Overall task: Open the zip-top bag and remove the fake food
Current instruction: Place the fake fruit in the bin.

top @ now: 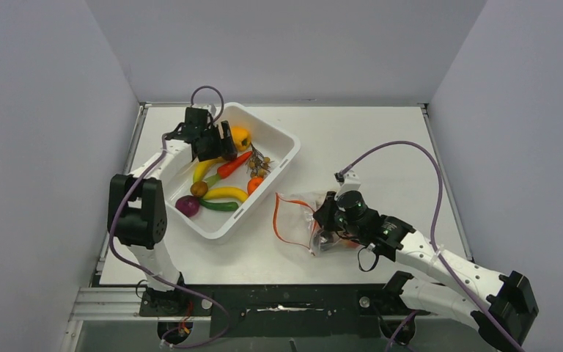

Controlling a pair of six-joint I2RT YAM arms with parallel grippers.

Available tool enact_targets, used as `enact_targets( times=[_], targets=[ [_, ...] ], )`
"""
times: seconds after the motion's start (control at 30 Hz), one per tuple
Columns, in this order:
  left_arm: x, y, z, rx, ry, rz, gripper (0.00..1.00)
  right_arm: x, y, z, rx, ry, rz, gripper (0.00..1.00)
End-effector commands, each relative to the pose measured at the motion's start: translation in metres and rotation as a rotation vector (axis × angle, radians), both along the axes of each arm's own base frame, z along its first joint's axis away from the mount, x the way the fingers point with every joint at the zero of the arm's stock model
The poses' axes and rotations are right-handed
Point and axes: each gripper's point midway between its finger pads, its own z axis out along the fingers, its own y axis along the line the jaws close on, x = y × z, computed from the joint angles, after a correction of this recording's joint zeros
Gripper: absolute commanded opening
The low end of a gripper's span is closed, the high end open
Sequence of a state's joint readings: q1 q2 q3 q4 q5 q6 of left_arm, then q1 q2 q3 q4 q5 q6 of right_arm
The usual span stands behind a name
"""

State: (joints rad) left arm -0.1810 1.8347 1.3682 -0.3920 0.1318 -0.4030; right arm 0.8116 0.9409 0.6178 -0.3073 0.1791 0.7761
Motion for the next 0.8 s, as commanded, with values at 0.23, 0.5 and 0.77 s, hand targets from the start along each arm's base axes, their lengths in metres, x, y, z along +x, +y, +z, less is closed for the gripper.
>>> enact_targets(
  times=[0.23, 0.5, 0.77],
  targets=[
    [-0.015, -0.006, 0.087, -0.205, -0.273, -0.013, 0.68, 0.004, 0.002, 0.018, 0.062, -0.042, -0.017, 0.07],
    [-0.008, -0.017, 0.087, -0.261, -0.295, -0.05, 0.62, 0.002, 0.002, 0.02, 0.084, -0.042, -0.019, 0.07],
    [0.058, -0.027, 0.04, -0.273, -0.233, -0.023, 0.54, 0.002, 0.002, 0.022, 0.086, -0.044, -0.014, 0.07]
  ],
)
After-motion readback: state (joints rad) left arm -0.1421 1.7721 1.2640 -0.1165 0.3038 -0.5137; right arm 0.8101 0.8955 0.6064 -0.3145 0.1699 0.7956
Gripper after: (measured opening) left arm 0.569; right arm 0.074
